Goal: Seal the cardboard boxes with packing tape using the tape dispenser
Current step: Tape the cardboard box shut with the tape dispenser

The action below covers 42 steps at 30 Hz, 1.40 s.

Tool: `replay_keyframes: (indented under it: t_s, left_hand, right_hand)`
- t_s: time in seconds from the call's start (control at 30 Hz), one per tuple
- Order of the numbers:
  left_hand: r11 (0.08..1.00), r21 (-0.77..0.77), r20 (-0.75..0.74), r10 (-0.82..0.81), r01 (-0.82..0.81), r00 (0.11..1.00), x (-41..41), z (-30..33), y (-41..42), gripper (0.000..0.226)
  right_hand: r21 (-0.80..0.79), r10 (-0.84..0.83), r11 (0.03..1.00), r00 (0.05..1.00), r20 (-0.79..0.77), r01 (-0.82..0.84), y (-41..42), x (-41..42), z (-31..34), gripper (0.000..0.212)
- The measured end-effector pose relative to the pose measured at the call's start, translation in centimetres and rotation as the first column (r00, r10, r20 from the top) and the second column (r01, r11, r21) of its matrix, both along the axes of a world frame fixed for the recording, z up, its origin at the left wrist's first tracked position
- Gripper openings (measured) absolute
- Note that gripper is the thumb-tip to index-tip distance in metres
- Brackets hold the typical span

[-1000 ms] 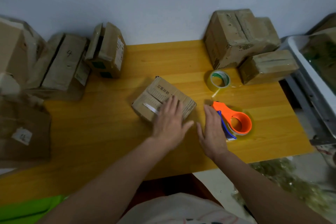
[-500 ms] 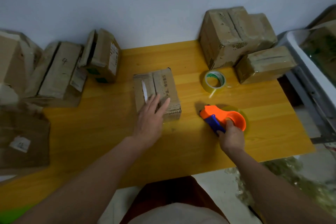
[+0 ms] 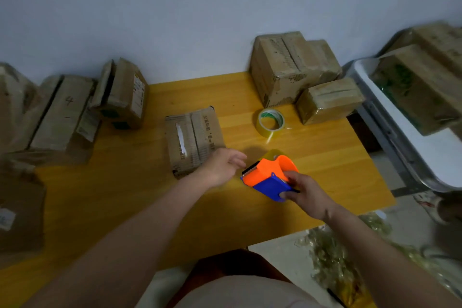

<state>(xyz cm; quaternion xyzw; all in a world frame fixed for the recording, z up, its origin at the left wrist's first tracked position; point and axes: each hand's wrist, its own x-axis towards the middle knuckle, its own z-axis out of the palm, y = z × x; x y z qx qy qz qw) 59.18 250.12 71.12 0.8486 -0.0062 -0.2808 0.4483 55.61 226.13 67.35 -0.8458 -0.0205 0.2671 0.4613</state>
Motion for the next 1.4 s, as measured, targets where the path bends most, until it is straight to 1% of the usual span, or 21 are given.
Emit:
replay_keyframes:
  t_s: [0.1,0.17,0.3,0.37,0.4,0.47,0.57,0.6,0.67,0.7,0.8,0.83,0.87,0.97,1.0,1.03,1.17,1.23,1.33,1.4]
  left_hand:
    - [0.996,-0.072,-0.044,0.05,-0.053,0.998,-0.4,0.4,0.7,0.035]
    - [0.985,-0.125,-0.062,0.108,-0.115,0.992,-0.8,0.3,1.3,0.031]
    - [0.936,-0.205,-0.089,0.273,-0.286,0.958,-1.9,-0.2,2.5,0.015]
    - [0.907,-0.216,-0.097,0.347,-0.36,0.933,-2.4,-0.6,3.0,0.009]
    - [0.892,-0.216,-0.11,0.383,-0.398,0.917,-2.7,-0.8,3.3,0.007]
    - [0.842,-0.232,-0.162,0.46,-0.487,0.873,-3.2,-0.9,3.8,0.008]
    - [0.744,-0.279,-0.262,0.55,-0.608,0.793,-4.1,-0.5,4.5,0.012]
    - [0.73,-0.288,-0.289,0.551,-0.62,0.783,-4.4,-0.4,4.8,0.012]
    - [0.736,-0.292,-0.3,0.535,-0.61,0.789,-4.9,-0.4,5.3,0.012]
    - [0.738,-0.296,-0.29,0.536,-0.607,0.793,-5.0,-0.5,5.6,0.012]
    - [0.719,-0.299,-0.248,0.577,-0.628,0.778,-5.5,-0.4,5.8,0.011]
    - [0.701,-0.295,-0.234,0.606,-0.649,0.76,-5.7,-0.5,5.8,0.011]
    - [0.675,-0.295,-0.222,0.64,-0.676,0.736,-5.9,-0.5,5.8,0.012]
    - [0.609,-0.291,-0.154,0.732,-0.738,0.664,-6.5,-1.2,6.1,0.01]
    - [0.594,-0.277,-0.136,0.754,-0.756,0.642,-6.9,-1.5,6.1,0.009]
    - [0.574,-0.264,-0.128,0.776,-0.775,0.618,-7.3,-1.8,6.0,0.009]
    - [0.458,-0.224,-0.132,0.86,-0.86,0.493,-8.8,-2.7,5.8,0.012]
    - [0.399,-0.215,-0.101,0.899,-0.892,0.426,-9.1,-2.8,6.2,0.019]
    - [0.365,-0.203,-0.062,0.921,-0.909,0.384,-9.1,-2.5,6.6,0.028]
    - [0.298,-0.228,-0.07,0.945,-0.927,0.321,-8.8,-2.4,6.4,0.028]
  right_hand:
    - [0.034,0.075,0.997,0.996,-0.042,-0.074,-0.1,0.6,1.2,0.026]
    - [0.041,0.112,0.993,0.991,-0.076,-0.109,0.0,1.1,1.8,0.024]
    - [0.12,0.129,0.987,0.979,-0.158,-0.11,1.3,1.8,2.9,0.014]
    - [0.172,0.137,0.98,0.97,-0.199,-0.103,2.2,1.8,3.4,0.006]
    - [0.189,0.146,0.976,0.965,-0.215,-0.106,2.7,1.8,3.5,0.007]
    - [0.202,0.169,0.972,0.957,-0.235,-0.122,3.5,1.5,3.8,0.015]
    - [0.221,0.206,0.964,0.941,-0.269,-0.148,4.3,1.4,4.3,0.014]
    - [0.226,0.229,0.959,0.935,-0.272,-0.169,4.5,1.4,4.4,0.014]
    - [0.208,0.258,0.957,0.926,-0.277,-0.204,5.2,1.5,4.7,0.012]
    - [0.191,0.264,0.958,0.923,-0.28,-0.216,5.6,1.6,4.9,0.014]
    - [0.165,0.271,0.96,0.908,-0.319,-0.228,6.8,2.1,5.4,0.044]
    - [0.165,0.284,0.956,0.899,-0.333,-0.242,7.1,2.1,5.5,0.048]
    - [0.166,0.308,0.95,0.889,-0.338,-0.265,7.4,2.1,5.7,0.044]
    - [0.141,0.374,0.927,0.874,-0.309,-0.347,8.4,1.6,5.9,0.009]
    - [0.121,0.388,0.922,0.869,-0.307,-0.369,8.8,1.6,5.9,0.006]
    - [0.094,0.405,0.914,0.862,-0.306,-0.396,9.1,1.6,6.0,0.007]
    - [-0.032,0.445,0.879,0.844,-0.299,-0.475,9.8,2.4,6.5,0.027]
    - [-0.059,0.457,0.868,0.84,-0.291,-0.492,9.9,2.6,6.9,0.027]
    - [-0.082,0.456,0.866,0.846,-0.278,-0.494,10.1,3.1,7.6,0.023]
    - [-0.099,0.421,0.884,0.87,-0.256,-0.457,10.4,3.7,8.0,0.024]
